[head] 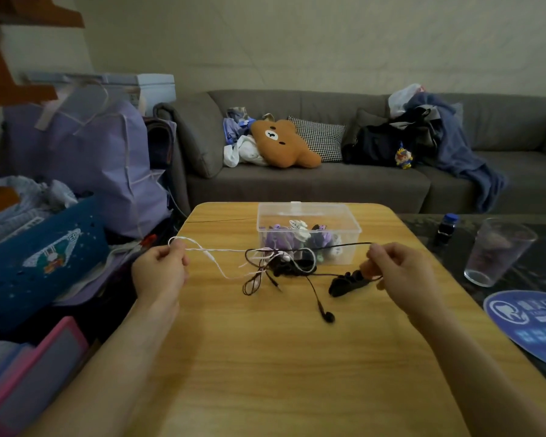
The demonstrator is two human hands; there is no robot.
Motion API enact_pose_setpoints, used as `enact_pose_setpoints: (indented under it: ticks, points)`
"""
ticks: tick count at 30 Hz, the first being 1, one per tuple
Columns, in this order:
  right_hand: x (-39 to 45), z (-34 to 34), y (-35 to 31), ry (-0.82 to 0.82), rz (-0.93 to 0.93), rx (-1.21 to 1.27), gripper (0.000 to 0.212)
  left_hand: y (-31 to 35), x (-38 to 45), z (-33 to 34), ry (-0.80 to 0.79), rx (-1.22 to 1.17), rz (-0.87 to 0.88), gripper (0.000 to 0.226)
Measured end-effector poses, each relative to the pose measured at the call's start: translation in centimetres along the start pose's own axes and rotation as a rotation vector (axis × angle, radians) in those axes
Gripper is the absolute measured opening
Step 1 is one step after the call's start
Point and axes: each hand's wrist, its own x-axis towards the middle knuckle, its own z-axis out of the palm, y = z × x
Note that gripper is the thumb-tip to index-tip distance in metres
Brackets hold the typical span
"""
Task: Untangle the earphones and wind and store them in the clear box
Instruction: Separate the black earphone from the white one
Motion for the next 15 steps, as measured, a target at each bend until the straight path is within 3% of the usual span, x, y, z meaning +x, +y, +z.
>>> enact_pose_setpoints:
  ticks: [3,6,8,9,11,13,15]
  points:
    - [-0.2,0.3,-0.5,0.002,0.082,0.368,0.023,-0.2,0.1,0.0,0.018,0.025,-0.039,0.028]
    - [-0.8,0.7,-1.1,-0.059,0.008,0.421,0.023,-0.6,0.5,0.3,0.002,0.131,-0.114,0.023]
    - [-1.5,1.4,-1.6,-0.141,-0.065,0.428,0.022,-0.5,0.6,0.6,0.057,0.212,-0.167,0.049]
    - [-1.8,1.8,-1.8,-0.191,-0.100,0.429,0.022,0.0,0.0,0.7,0.075,0.226,-0.121,0.064]
    - [-2.7,2.7,-2.3,-0.285,-0.147,0.401,0.022,1.4,-2.3,1.0,0.042,0.271,0.143,0.077]
    - [-3.4,3.5,-2.4,-0.378,-0.189,0.372,0.023,2.6,-5.0,1.6,-0.140,0.293,0.409,0.072]
    - [-4.0,4.2,-2.4,-0.458,-0.217,0.357,0.025,3.1,-8.0,2.3,-0.546,0.291,0.519,0.064]
